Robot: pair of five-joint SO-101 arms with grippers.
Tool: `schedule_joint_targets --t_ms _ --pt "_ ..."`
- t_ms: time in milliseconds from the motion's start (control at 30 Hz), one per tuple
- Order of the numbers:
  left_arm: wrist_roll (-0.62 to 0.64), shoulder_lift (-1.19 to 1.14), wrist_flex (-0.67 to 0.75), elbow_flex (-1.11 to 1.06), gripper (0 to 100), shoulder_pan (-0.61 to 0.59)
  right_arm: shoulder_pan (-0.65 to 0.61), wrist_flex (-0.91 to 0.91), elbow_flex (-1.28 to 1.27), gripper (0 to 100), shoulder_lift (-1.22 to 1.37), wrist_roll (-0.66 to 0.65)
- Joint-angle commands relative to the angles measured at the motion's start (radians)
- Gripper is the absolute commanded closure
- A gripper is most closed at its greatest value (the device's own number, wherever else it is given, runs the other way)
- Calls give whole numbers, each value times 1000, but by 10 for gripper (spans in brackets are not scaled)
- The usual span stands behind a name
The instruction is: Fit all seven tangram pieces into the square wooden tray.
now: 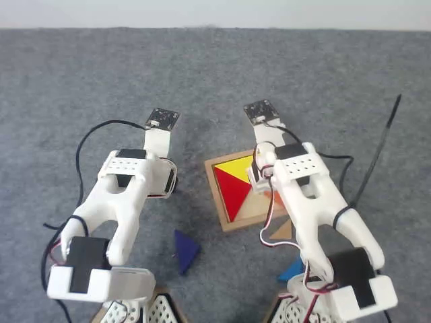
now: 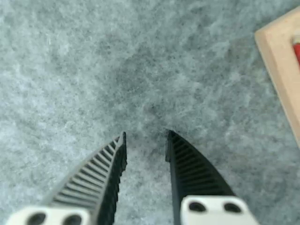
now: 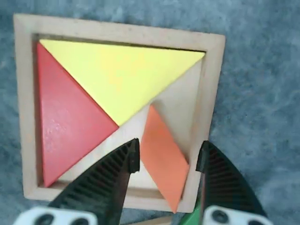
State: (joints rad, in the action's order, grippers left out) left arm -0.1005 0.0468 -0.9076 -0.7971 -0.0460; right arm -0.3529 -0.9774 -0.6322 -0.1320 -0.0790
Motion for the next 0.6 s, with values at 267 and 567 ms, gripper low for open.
schedule_joint_targets --t_ms 267,567 --pt "-9 -2 20 24 863 14 -35 -116 -147 972 -328 -157" --pt "-9 -2 20 24 863 14 -35 18 -302 972 -314 -153"
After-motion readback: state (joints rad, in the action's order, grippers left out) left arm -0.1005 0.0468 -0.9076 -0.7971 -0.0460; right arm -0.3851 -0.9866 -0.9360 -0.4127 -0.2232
